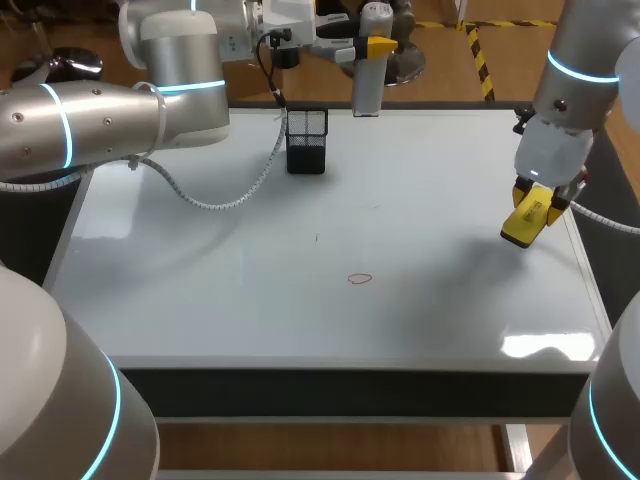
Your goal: Pick up the inspection probe, press it on each red-marked spot on the whiteboard one by one, put down the probe, pick up the eraser, and wipe off all the red marks.
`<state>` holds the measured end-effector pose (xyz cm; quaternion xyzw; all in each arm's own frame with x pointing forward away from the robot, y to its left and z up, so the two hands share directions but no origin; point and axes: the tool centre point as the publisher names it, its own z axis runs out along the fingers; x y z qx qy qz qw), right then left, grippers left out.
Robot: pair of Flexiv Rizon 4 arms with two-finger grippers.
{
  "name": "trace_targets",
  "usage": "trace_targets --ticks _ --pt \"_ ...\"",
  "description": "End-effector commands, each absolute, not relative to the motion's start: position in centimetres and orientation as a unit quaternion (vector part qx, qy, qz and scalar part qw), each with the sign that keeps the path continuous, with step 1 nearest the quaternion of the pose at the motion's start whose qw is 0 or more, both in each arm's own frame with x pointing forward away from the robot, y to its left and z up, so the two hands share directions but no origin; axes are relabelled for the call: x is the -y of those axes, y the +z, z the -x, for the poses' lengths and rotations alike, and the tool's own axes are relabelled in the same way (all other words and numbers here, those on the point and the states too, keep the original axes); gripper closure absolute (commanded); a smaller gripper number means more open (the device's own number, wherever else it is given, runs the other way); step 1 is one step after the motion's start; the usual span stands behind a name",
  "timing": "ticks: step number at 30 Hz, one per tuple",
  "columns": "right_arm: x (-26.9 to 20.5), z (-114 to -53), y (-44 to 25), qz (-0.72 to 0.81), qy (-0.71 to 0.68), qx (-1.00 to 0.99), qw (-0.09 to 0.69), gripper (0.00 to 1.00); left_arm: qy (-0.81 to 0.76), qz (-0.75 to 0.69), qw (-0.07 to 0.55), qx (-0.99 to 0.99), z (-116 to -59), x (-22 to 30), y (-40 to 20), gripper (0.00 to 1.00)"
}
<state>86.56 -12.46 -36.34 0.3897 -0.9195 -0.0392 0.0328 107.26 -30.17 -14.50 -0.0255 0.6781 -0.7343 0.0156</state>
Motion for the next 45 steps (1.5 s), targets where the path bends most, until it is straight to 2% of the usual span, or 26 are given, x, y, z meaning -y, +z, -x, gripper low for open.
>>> trace_targets --ticks 1,9,20,31,45 --pt "12.5 -86.5 -36.3 -0.391 -0.038 0.919 0.033 1.00 -0.735 0.022 0.017 -0.677 -107.0 29.9 -14.3 1.00" --pt "12.5 -86.5 -36.3 -0.391 -0.038 0.919 0.033 1.00 -0.744 0.030 0.044 -0.666 -103.2 28.0 -13.2 1.00" --pt "12.5 -86.5 -36.3 -0.391 -0.038 0.919 0.033 1.00 -0.755 0.012 0.032 -0.655 -96.3 26.8 -13.0 1.00" --pt "12.5 -86.5 -36.3 -0.391 -0.038 0.919 0.033 1.00 -0.759 0.005 -0.011 -0.651 -89.8 25.7 -14.5 1.00" --pt "12.5 -86.5 -36.3 -0.391 -0.038 0.919 0.033 1.00 -0.759 0.026 -0.063 -0.648 -84.5 26.4 -19.2 1.00"
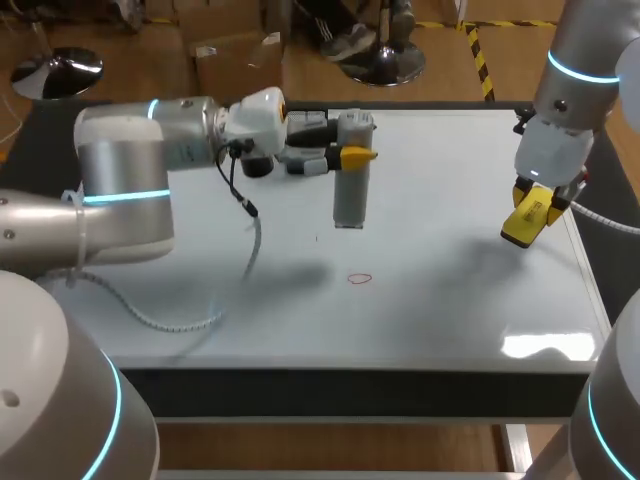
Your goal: Pick up the inspection probe, press it on each red-marked spot on the whiteboard one by one, put down the probe, pick up the eraser, and wipe off all the red marks.
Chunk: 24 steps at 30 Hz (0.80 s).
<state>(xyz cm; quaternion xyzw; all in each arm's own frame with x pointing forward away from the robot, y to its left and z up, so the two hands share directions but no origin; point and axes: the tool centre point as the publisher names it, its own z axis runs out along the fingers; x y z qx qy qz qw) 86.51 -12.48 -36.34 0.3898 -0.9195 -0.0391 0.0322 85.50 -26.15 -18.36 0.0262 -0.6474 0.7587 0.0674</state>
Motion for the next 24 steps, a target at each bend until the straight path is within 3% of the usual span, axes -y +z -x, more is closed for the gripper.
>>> trace_targets --ticks 1,24 --pt "12.5 -86.5 -36.3 -0.391 -0.038 0.919 0.033 1.00 0.757 -0.024 0.062 0.650 -84.2 26.6 -19.4 1.00" --pt "12.5 -86.5 -36.3 -0.391 -0.038 0.919 0.033 1.00 0.753 -0.029 0.055 0.655 -82.0 28.5 -23.6 1.00"
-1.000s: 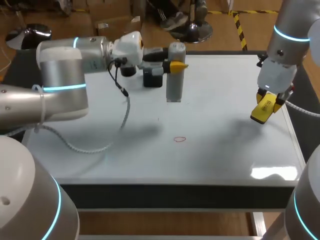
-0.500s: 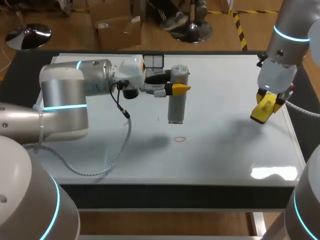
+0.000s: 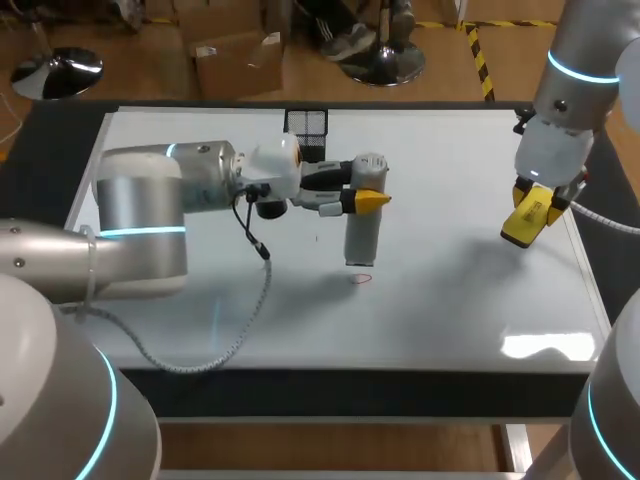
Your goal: Pick up the inspection probe, press it on each red-marked spot on the whiteboard one by one, put down the probe, pick up the eraser, and wipe off all the red marks.
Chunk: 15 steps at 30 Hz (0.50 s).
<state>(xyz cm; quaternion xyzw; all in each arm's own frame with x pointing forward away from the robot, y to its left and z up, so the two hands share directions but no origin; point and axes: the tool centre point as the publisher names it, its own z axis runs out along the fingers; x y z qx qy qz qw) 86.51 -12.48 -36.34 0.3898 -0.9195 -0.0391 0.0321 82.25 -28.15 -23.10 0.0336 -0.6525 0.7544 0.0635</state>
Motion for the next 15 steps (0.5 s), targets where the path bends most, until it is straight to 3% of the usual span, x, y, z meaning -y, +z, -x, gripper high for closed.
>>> trace_targets --ticks 1,15 --pt "12.5 -86.5 -36.3 -0.391 -0.038 0.919 0.033 1.00 0.754 -0.030 0.056 0.654 -81.9 28.6 -23.8 1.00" --pt "12.5 -86.5 -36.3 -0.391 -0.038 0.919 0.033 1.00 0.748 -0.037 0.058 0.660 -82.1 29.2 -25.9 1.00"
